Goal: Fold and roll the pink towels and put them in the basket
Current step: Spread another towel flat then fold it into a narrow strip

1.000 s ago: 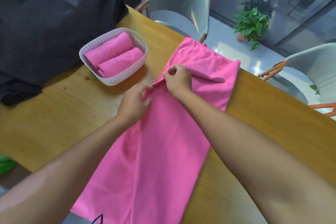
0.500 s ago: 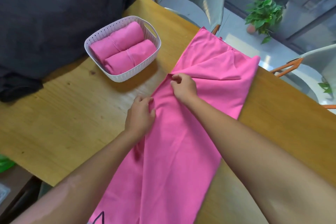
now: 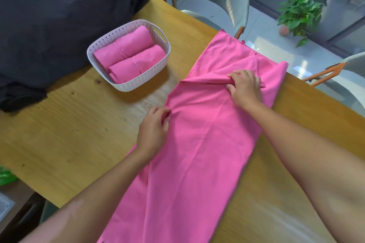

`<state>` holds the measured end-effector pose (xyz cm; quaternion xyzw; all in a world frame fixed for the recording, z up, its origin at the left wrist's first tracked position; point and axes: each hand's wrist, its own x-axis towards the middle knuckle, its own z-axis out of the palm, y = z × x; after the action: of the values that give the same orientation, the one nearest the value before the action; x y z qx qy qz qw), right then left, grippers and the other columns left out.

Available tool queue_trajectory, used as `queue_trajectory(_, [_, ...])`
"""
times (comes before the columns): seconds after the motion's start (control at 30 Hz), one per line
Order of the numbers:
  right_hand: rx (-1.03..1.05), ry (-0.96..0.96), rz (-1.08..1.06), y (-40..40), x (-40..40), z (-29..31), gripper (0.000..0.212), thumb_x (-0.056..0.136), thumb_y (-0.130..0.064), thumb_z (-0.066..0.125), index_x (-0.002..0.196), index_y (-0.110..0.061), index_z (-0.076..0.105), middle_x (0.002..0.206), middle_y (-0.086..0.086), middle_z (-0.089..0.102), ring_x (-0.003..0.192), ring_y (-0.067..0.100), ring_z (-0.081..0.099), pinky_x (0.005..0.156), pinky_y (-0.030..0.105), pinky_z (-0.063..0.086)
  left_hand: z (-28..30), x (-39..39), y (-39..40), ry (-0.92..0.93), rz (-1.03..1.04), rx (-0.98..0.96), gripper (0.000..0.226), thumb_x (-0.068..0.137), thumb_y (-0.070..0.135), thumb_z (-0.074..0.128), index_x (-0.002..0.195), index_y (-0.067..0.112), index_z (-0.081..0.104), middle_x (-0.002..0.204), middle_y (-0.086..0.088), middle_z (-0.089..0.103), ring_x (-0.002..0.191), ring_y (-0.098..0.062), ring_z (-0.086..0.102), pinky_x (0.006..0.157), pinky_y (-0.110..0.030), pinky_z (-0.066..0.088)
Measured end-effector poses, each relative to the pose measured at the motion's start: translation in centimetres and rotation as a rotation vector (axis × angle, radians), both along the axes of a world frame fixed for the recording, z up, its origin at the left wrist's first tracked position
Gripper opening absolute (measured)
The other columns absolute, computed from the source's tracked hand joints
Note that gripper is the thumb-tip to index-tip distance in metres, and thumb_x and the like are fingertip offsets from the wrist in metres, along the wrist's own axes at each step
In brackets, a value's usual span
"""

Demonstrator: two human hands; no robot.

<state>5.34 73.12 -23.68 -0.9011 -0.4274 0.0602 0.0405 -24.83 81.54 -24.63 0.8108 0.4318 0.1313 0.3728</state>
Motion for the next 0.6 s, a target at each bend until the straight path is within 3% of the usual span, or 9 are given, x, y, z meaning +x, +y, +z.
queue_trajectory(0.1, [0.086, 0.022, -0.069, 0.5, 1.6, -0.5, 0.018, 0.094, -0.026, 0.061, 0.109, -0.019, 0.069, 0.117, 0.006, 0.065, 0.120, 0.028, 0.049, 0.104, 0.040, 0.023, -0.1, -0.4, 0.0, -0.043, 0.000, 0.017, 0.029, 0.089, 0.005, 0.066, 0.115, 0.017, 0.072, 0.110, 0.002, 0.066, 0.099, -0.011, 0.059, 0.078, -0.020, 0.039])
queue_trajectory(0.23, [0.100, 0.000, -0.060, 1.5, 2.3, -0.2, 0.016, 0.097, -0.017, 0.051, 0.105, -0.015, 0.065, 0.108, 0.010, 0.068, 0.110, 0.031, 0.056, 0.103, 0.040, 0.025, -0.1, -0.8, 0.5, -0.023, -0.004, -0.067, 0.031, 0.086, 0.004, 0.070, 0.115, 0.017, 0.073, 0.114, 0.002, 0.069, 0.106, -0.013, 0.060, 0.085, -0.011, 0.036])
queue_trajectory(0.33, [0.094, -0.067, -0.014, 2.4, 3.1, 0.7, 0.017, 0.096, -0.009, 0.045, 0.102, -0.012, 0.061, 0.101, 0.013, 0.068, 0.103, 0.032, 0.059, 0.110, 0.047, 0.025, 0.1, -1.1, 0.7, -0.015, -0.039, -0.110, 0.032, 0.085, 0.004, 0.072, 0.115, 0.017, 0.073, 0.115, 0.003, 0.069, 0.109, -0.013, 0.060, 0.090, -0.009, 0.036])
queue_trajectory(0.47, [0.048, -0.134, 0.048, 3.6, 4.6, 1.7, 0.024, 0.093, -0.004, 0.045, 0.109, -0.012, 0.061, 0.108, 0.014, 0.068, 0.106, 0.033, 0.059, 0.106, 0.046, 0.027, 0.0, -1.3, 0.6, 0.038, -0.067, -0.074, 0.032, 0.086, 0.010, 0.072, 0.117, 0.018, 0.071, 0.117, 0.002, 0.067, 0.110, -0.015, 0.058, 0.086, -0.015, 0.034])
queue_trajectory(0.6, [0.021, -0.200, 0.127, 5.5, 5.2, 2.2, 0.025, 0.094, -0.006, 0.042, 0.111, -0.010, 0.059, 0.112, 0.015, 0.067, 0.108, 0.034, 0.057, 0.100, 0.045, 0.030, -0.1, -1.3, 0.4, 0.024, -0.054, -0.071, 0.036, 0.086, 0.010, 0.073, 0.121, 0.020, 0.069, 0.117, 0.003, 0.063, 0.109, -0.012, 0.057, 0.082, -0.012, 0.034])
